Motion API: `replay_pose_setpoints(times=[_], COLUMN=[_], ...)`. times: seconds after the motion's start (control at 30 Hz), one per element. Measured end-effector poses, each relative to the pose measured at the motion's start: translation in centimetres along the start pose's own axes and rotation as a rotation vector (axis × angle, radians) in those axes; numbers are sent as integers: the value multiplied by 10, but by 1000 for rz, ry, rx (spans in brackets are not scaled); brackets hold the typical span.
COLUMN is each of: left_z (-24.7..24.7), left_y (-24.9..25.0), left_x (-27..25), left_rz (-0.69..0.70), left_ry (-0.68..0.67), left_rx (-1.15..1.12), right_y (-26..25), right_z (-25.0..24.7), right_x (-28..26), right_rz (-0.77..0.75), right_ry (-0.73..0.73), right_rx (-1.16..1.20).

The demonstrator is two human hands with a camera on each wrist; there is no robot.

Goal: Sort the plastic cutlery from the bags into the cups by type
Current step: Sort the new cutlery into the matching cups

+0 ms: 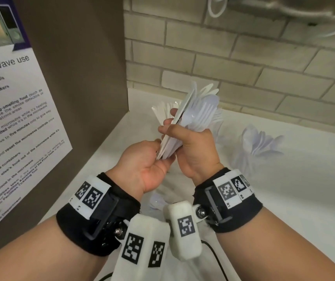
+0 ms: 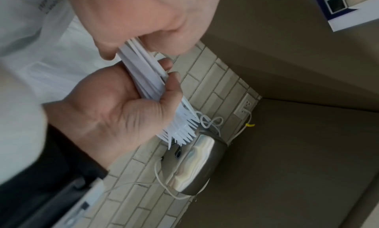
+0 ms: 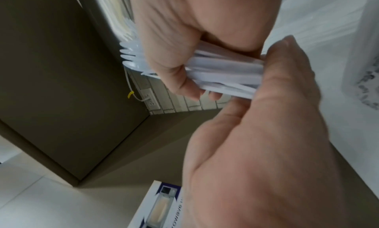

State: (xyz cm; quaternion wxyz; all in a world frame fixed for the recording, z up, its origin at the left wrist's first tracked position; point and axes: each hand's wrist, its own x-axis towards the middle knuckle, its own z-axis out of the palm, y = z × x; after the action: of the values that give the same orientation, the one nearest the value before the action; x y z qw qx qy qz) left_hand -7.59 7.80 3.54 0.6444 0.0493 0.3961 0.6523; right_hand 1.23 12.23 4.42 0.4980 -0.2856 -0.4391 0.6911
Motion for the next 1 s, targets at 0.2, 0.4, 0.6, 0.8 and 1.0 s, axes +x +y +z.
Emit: replay_pose_setpoints(times=[0.2,0.4,0.6,0.8,1.0], left_z=[-8,-14,-8,-4,2], left_y=[8,21,29,17,19], left_x=[-8,-19,-16,-13,-10], left_rz=[123,367,515,657,757], left_ry=[-2,-149,-461,-310,-143], left_rx=[428,705,800,595,675], right_y=[-11,-22,-9,-7,3], right_z=[-5,-10,-9,1,4], right_x=[-3,-7,-14,-26,-25], right_rz=[-95,-86,76,155,162], right_ry=[-46,-92,-330,-456,-377], right_rx=[-123,-228,-564,-644,-644])
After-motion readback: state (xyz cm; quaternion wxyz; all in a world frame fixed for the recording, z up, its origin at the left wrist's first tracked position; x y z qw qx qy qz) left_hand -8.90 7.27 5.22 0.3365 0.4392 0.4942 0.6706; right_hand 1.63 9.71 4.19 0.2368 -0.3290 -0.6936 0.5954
